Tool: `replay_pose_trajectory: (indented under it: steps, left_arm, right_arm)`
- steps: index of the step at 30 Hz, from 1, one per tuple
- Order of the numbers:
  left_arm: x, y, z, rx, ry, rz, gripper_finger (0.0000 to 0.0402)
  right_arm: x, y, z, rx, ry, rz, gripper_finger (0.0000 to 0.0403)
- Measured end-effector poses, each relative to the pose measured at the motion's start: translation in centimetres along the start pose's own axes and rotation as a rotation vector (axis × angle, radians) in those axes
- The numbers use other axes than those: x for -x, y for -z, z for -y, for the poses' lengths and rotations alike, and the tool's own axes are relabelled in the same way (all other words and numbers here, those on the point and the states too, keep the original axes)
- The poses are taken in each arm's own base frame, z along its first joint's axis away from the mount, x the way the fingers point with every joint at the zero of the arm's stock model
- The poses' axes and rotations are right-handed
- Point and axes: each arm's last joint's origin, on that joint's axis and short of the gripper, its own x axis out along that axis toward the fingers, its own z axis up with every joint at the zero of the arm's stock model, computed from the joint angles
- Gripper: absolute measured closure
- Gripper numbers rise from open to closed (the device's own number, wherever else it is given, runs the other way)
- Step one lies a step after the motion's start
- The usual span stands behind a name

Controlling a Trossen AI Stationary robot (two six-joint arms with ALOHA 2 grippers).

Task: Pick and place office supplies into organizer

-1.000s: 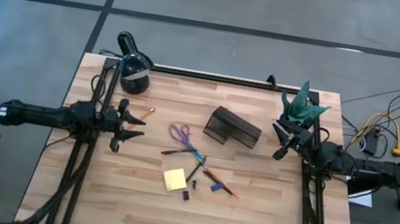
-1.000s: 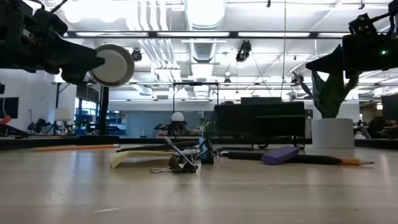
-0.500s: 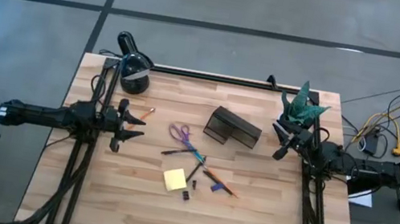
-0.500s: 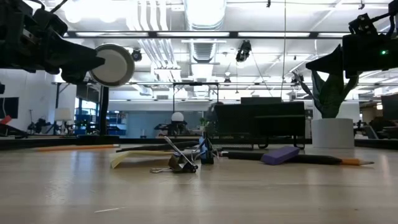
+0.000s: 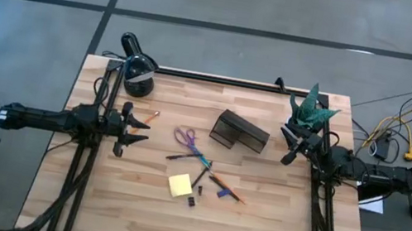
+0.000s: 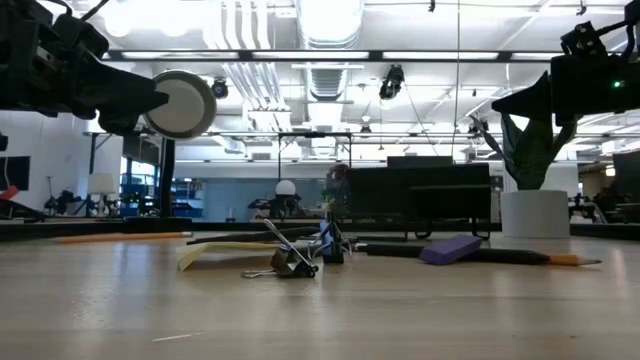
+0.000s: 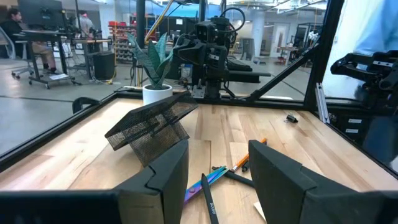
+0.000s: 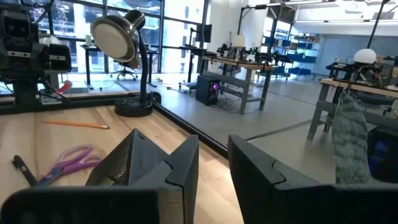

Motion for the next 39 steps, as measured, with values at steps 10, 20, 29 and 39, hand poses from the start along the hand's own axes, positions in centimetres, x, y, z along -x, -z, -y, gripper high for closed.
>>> replay_pose_trajectory:
  steps: [10, 20, 29, 39]
  left_arm:
    - [0.0, 0.0, 0.0, 0.0, 0.0, 0.0, 0.0252]
    - [0.0, 0.0, 0.0, 0.0, 0.0, 0.0, 0.0252]
    - [0.0, 0.0, 0.0, 0.0, 0.0, 0.0, 0.0252]
    - [0.0, -0.2, 0.0, -0.389, -0.012, 0.02, 0.0252]
  right_arm:
    - [0.0, 0.0, 0.0, 0.0, 0.0, 0.0, 0.0323]
    - [0.0, 0.0, -0.1, -0.16, -0.038, 0.001, 0.0323]
    - [0.0, -0.7, -0.2, -0.862, -0.113, 0.028, 0.0323]
    - [-0.7, -1.5, -2.4, -0.926, -0.592, -0.092, 0.0323]
